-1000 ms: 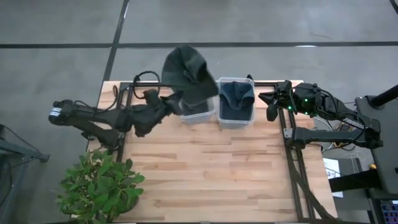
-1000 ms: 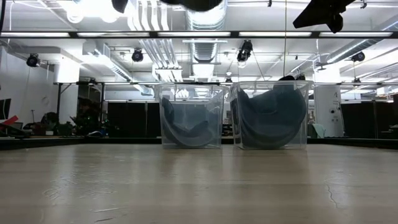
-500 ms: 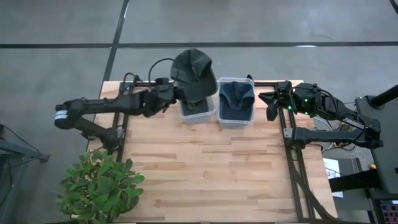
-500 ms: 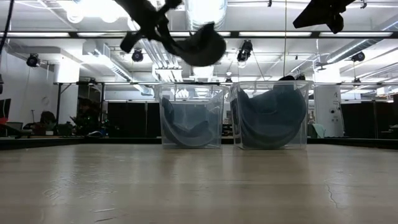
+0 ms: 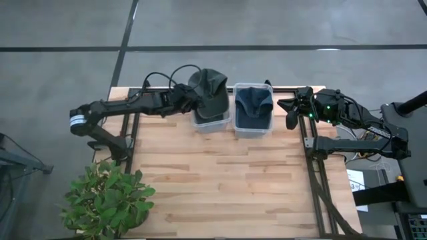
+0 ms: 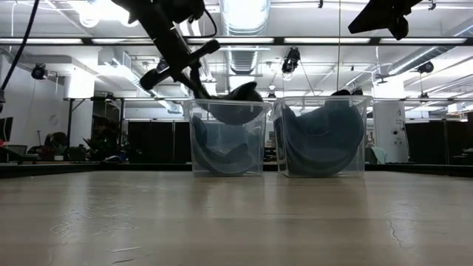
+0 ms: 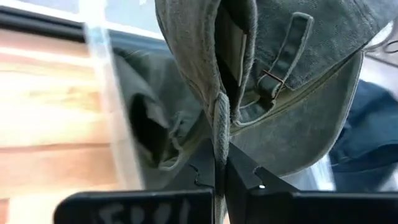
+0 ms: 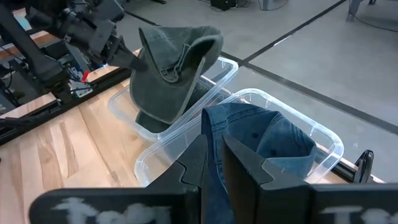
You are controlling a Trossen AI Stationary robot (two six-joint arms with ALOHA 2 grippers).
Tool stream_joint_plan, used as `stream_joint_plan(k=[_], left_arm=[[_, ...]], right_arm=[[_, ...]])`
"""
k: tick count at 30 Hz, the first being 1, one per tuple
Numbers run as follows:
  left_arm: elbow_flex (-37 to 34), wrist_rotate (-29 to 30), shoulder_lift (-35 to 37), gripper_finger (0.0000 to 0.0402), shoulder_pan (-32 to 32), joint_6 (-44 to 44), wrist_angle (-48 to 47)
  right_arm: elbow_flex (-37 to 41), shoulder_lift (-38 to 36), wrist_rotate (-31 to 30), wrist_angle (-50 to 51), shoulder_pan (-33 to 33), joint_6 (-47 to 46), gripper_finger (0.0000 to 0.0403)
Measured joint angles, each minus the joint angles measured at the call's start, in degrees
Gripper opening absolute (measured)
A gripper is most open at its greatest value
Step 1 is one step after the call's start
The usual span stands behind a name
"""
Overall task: Pick & Place hat
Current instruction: Put the gray cap into the left transparent bin
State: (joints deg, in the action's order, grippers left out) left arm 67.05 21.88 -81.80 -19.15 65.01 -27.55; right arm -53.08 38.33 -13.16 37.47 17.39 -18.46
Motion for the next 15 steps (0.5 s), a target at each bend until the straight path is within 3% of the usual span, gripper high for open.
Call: stream_joint_plan(k=[6,15], left_arm=[[-0.52,-1.0,0.0,0.0008,-0.51,1.7,-1.9],[-0.66,-3.29,-0.13,0.0045,-0.53,1.7,-1.66]], right_arm=[[0.0,0.0,-0.01,-0.02,-0.01,0.0,0.0043],[0.0,0.0,0.01,-0.02,-0.02,0.0,0.0043]])
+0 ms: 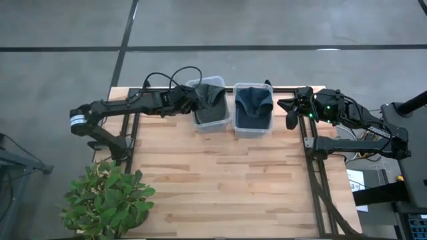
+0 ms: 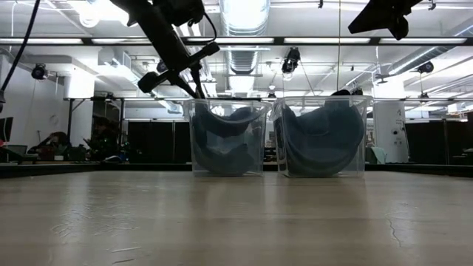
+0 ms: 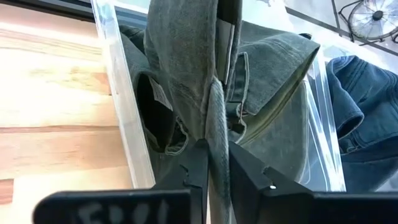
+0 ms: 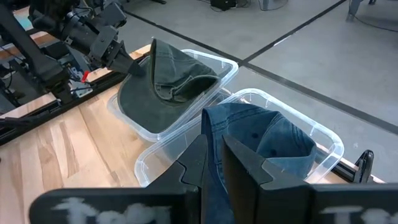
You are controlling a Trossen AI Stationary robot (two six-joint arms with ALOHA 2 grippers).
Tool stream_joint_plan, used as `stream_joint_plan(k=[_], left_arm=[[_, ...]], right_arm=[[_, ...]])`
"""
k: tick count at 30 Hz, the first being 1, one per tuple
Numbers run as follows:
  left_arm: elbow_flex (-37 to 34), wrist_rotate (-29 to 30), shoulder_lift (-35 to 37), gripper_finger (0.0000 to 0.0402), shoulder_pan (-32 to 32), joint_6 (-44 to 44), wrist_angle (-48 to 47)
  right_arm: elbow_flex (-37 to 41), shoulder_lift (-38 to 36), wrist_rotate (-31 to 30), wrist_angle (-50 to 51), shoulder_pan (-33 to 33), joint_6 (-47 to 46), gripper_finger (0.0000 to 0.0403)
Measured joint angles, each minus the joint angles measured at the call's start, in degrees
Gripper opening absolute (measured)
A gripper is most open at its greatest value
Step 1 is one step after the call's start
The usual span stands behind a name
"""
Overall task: Pick & Place hat
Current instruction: Put the gray cap into the left transparent bin
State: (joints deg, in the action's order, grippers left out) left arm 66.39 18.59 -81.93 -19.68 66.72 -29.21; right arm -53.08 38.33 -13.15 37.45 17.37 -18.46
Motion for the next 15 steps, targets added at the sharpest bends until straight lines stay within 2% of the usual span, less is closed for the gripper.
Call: stream_joint_plan(k=[15], left_arm=[[-0.07,2.02,0.0,0.0049,-0.13,-0.81,0.04]], right_arm=[[0.0,0.0,0.04,0.0,0.0,0.0,0.0043]])
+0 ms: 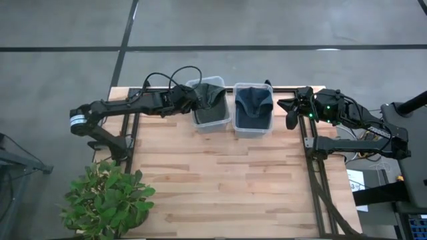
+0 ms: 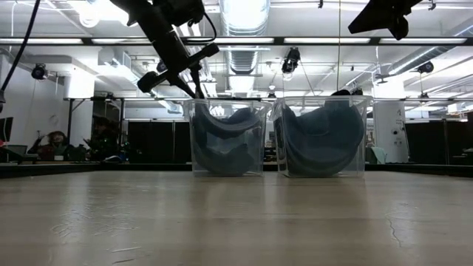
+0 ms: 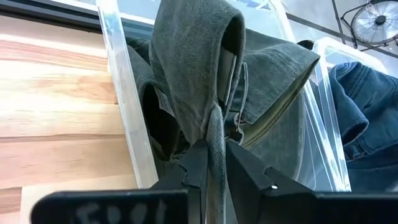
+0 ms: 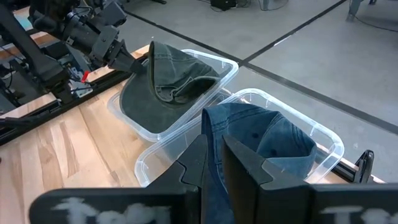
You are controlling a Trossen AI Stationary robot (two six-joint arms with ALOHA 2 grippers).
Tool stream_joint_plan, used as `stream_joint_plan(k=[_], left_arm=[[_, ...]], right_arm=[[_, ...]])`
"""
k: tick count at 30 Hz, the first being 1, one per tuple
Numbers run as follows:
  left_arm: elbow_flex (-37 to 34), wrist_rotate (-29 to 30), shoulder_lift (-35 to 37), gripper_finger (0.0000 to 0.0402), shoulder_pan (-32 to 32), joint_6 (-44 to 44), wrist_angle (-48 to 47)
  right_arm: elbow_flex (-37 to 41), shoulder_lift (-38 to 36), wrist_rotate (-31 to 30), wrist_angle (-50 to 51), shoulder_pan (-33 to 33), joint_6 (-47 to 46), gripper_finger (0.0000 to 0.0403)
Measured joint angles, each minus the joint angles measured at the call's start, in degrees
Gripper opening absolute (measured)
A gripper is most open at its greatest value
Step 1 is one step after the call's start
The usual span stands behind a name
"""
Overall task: Pick & Place hat
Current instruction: Put the gray cap into the left transparent bin
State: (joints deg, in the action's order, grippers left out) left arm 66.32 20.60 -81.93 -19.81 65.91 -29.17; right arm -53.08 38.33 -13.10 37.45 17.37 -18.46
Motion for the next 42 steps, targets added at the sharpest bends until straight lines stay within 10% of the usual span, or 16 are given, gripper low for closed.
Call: stream_joint_plan(k=[15,30,42], left_arm=[[0.0,-1.29,-0.02,0.006,0.02,-7.16,0.04],[-0.04,-1.73,0.91,0.0206,0.02,-6.91,0.59],[2.89,-2.56,5.85,0.0218,0.02,-12.57,7.63]], right_arm=[[0.0,0.0,0.04,-0.02,0.02,-0.66,0.0043],[0.0,0.0,0.04,0.0,0.02,-1.0,0.0043],[0.0,0.02,0.02,0.0,0.0,-0.98,0.0043]])
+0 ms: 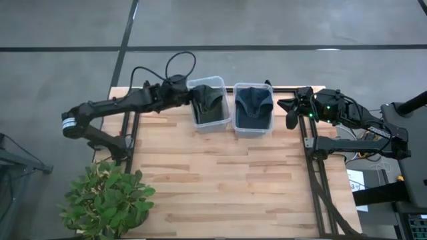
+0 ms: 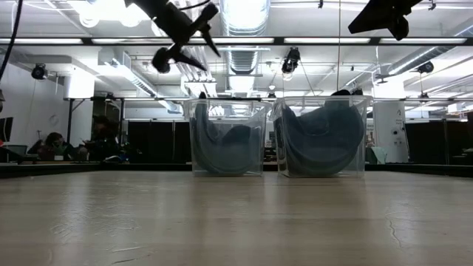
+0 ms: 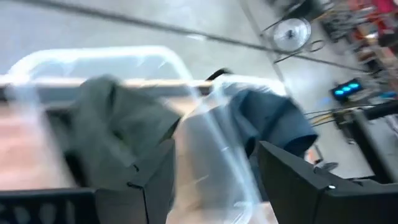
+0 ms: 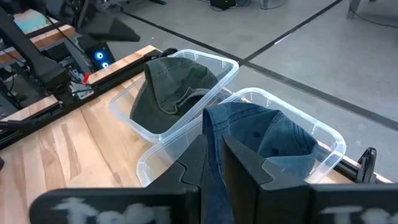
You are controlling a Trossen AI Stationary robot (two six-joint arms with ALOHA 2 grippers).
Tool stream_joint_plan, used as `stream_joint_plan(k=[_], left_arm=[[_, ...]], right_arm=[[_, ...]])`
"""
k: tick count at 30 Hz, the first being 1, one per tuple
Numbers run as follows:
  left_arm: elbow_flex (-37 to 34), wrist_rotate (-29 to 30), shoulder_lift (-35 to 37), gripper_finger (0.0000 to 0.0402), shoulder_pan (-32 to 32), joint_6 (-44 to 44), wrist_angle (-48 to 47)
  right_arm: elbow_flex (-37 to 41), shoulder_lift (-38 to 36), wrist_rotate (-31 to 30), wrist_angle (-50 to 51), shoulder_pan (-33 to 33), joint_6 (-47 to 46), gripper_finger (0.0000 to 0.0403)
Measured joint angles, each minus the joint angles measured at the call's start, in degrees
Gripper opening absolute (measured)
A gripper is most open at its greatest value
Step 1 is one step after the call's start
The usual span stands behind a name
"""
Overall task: Pick & Place hat
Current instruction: Put the gray cap into the left transparent bin
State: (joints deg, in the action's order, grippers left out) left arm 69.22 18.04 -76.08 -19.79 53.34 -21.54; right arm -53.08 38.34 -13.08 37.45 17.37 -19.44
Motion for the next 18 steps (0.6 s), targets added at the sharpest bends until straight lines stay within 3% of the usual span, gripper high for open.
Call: stream_joint_plan(k=[6,18], left_arm=[[-0.01,-0.61,-4.73,0.0218,-0.24,-5.42,6.54],[1.27,-3.92,-13.19,0.0218,-3.78,-5.02,-5.19]], right_arm=[[0.0,0.0,0.0,-0.01,0.0,-0.03,0.0043],[0.0,0.0,-0.02,0.0,0.0,-0.04,0.0043]])
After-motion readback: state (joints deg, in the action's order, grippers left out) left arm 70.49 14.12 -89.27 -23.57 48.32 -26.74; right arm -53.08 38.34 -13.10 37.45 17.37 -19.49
